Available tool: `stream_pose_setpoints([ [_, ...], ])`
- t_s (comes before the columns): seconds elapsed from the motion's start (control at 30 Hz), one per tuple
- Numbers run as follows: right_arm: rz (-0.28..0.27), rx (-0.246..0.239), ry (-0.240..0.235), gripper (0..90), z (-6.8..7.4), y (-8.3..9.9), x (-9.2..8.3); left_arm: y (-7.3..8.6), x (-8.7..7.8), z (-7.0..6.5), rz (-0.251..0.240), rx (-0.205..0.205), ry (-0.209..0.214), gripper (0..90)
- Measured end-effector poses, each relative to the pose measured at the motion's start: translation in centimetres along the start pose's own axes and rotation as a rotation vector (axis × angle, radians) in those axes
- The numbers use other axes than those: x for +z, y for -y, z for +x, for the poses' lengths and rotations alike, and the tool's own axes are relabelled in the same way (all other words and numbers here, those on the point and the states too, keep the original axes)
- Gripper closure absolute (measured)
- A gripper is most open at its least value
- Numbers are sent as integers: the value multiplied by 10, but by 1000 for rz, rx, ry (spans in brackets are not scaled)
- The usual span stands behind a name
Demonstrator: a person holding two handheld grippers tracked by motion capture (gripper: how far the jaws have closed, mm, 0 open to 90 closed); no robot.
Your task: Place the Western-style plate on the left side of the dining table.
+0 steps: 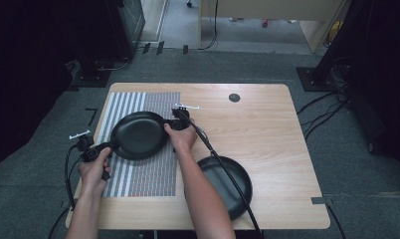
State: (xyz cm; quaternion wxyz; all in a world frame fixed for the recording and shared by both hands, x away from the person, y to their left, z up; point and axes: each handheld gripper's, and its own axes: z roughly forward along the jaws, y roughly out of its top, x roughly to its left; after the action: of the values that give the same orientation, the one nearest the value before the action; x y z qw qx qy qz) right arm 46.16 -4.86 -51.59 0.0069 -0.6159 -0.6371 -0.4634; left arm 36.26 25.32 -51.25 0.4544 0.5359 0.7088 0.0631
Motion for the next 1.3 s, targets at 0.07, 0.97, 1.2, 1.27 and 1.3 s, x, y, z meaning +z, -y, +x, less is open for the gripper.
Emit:
stream_pose_setpoints([
  [0.07,-5,-19,4,730,2,-1,0,1,0,-3,-14,39,12,566],
  [0.97,-59,-189,-51,225,4,-18,-108,4,-48,-39,-44,260,-47,133],
  [1.2,-87,-193,-35,227,-2,-11,-133,6,-76,-56,-74,271,-15,133],
  [1.27,-91,-198,-41,225,-4,-9,-139,8,-79,-61,-66,285,-11,133],
  [1.3,-95,-211,-29,225,-5,-8,-144,10,-80,-64,-61,290,-8,133],
])
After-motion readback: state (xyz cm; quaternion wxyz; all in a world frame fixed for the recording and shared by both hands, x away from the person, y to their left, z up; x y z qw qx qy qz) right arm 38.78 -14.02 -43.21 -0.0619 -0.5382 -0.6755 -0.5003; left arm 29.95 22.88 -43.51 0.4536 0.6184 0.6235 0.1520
